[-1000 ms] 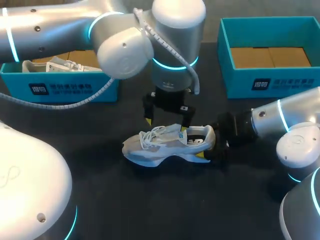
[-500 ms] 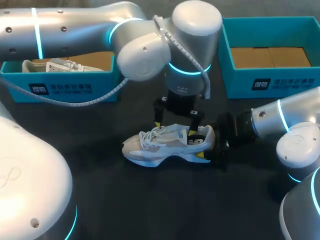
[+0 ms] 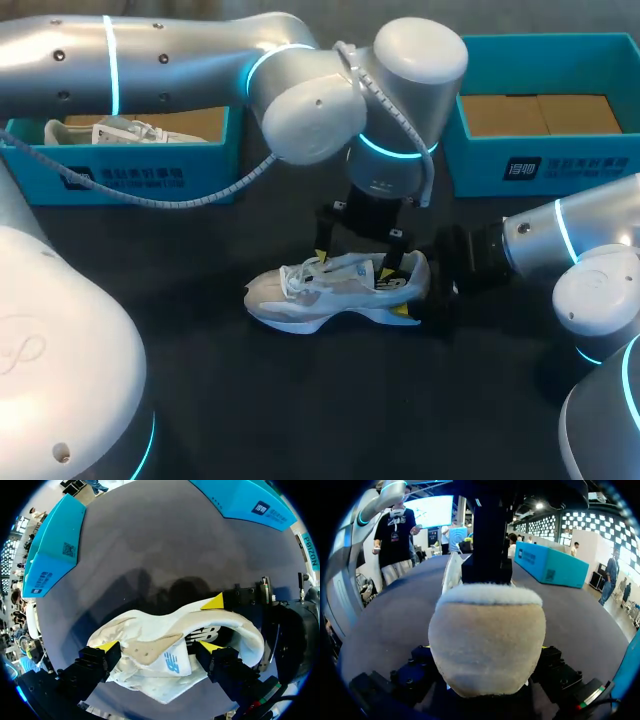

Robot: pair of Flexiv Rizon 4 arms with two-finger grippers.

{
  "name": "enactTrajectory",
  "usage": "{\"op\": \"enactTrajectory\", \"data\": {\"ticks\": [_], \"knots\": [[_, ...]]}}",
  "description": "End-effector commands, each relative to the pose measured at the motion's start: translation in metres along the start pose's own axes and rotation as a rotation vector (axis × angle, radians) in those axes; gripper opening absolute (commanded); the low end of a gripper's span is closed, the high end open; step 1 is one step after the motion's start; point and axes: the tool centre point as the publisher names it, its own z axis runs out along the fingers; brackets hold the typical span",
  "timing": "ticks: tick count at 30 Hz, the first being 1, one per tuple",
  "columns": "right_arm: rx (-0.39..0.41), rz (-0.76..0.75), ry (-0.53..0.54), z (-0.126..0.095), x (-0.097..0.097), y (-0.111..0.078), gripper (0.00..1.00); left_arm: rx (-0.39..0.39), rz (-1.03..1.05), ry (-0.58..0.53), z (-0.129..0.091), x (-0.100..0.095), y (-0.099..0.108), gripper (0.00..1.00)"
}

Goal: Take the shoe out of the shoebox, open the shoe tongue, remove and reinsert the insole, then place the shoe into the shoebox

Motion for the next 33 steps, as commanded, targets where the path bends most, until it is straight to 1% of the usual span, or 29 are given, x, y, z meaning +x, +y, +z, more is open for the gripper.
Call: {"op": "enactTrajectory", "data": {"ticks": [1, 7, 13, 17, 18, 19, 21, 23, 24, 29, 33], "knots": [[0.002, -0.001, -0.002, 0.006, 0.000, -0.001, 0.00, -0.002, 0.004, -0.030, 0.001, -0.001, 0.002, 1.00], [0.002, -0.001, -0.002, 0.006, 0.000, -0.001, 0.00, 0.003, -0.007, -0.069, 0.003, -0.018, 0.009, 1.00], [0.002, -0.001, -0.002, 0.006, 0.000, -0.001, 0.00, 0.010, -0.057, -0.045, -0.006, -0.041, 0.016, 1.00], [0.002, -0.001, -0.002, 0.006, 0.000, -0.001, 0.00, 0.022, -0.080, -0.018, -0.015, -0.052, 0.021, 0.68], [0.002, -0.001, -0.002, 0.006, 0.000, -0.001, 0.00, 0.024, -0.082, -0.008, -0.017, -0.053, 0.022, 0.54], [0.002, -0.001, -0.002, 0.006, 0.000, -0.001, 0.00, 0.023, -0.081, 0.004, -0.019, -0.054, 0.022, 0.47], [0.002, -0.001, -0.002, 0.006, 0.000, -0.001, 0.00, 0.022, -0.079, 0.023, -0.021, -0.055, 0.024, 0.42], [0.002, -0.001, -0.002, 0.006, 0.000, -0.001, 0.00, 0.025, -0.073, 0.035, -0.023, -0.054, 0.026, 0.09], [0.002, -0.001, -0.002, 0.006, 0.000, -0.001, 0.00, 0.026, -0.068, 0.041, -0.024, -0.053, 0.027, 0.00], [0.002, -0.001, -0.002, 0.006, 0.000, -0.001, 0.00, -0.007, -0.047, 0.130, -0.025, -0.051, 0.028, 0.00], [0.002, -0.001, -0.002, 0.006, 0.000, -0.001, 0.00, -0.016, -0.027, 0.196, -0.028, -0.056, 0.031, 0.00]]}}
